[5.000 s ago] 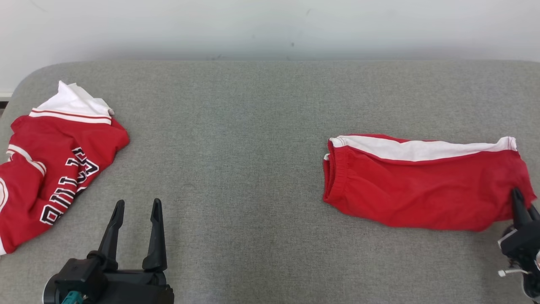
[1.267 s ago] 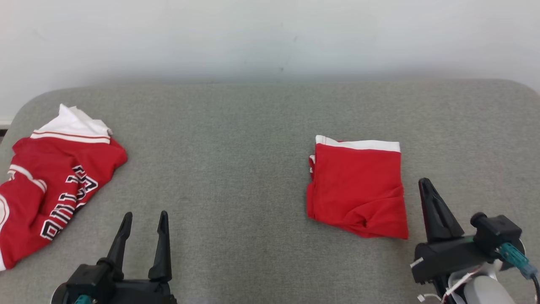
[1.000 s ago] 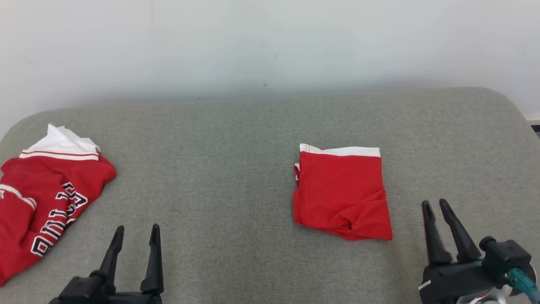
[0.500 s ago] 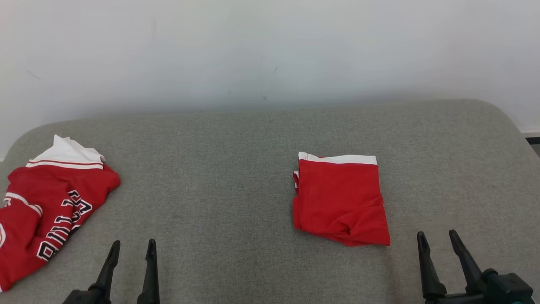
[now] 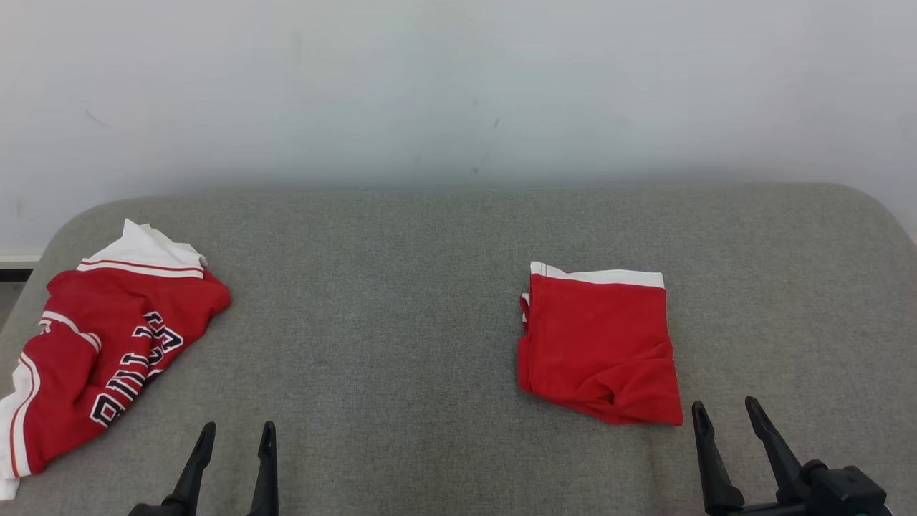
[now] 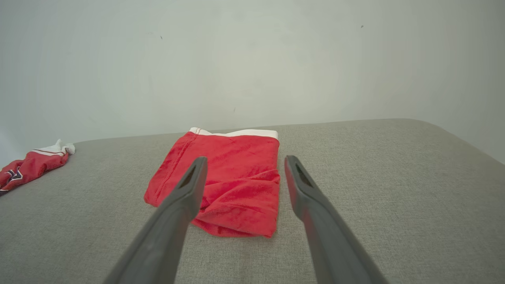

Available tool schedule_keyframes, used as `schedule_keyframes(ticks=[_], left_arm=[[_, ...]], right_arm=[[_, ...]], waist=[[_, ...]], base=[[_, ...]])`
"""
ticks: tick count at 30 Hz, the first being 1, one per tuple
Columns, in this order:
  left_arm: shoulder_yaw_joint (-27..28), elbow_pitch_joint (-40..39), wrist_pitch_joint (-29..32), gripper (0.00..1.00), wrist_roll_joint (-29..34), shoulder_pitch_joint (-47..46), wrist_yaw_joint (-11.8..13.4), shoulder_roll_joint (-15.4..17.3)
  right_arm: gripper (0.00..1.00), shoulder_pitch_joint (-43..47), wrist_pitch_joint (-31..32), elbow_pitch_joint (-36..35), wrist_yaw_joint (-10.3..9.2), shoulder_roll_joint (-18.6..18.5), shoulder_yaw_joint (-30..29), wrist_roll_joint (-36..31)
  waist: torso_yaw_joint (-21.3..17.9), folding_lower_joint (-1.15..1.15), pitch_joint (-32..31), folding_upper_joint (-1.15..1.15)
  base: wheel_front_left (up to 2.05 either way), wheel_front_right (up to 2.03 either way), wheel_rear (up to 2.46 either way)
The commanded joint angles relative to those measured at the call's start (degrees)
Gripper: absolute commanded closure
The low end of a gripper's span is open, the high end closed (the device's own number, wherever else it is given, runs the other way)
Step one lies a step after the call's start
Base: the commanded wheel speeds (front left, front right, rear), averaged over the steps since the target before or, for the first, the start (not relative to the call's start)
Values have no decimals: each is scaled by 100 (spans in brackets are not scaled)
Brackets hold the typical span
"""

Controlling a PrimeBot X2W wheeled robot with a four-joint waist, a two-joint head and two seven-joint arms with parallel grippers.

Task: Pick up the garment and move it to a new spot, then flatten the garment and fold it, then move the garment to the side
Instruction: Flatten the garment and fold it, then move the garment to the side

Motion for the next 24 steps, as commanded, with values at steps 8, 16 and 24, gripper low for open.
schedule_keyframes(ticks=[8,16,24], left_arm=[[-35,-5,-4,0,44,50,-3,2],[-81,-26,-4,0,45,66,33,2],[-122,-41,-4,0,22,48,53,2]], right_arm=[[0,-44,-2,25,-14,16,42,-40],[0,-51,-2,59,-14,18,78,-28],[0,-69,-2,105,-14,20,14,5]], waist=[[42,0,-9,0],[21,0,7,0],[24,0,27,0]], base=[[0,0,0],[0,0,0],[0,0,0]])
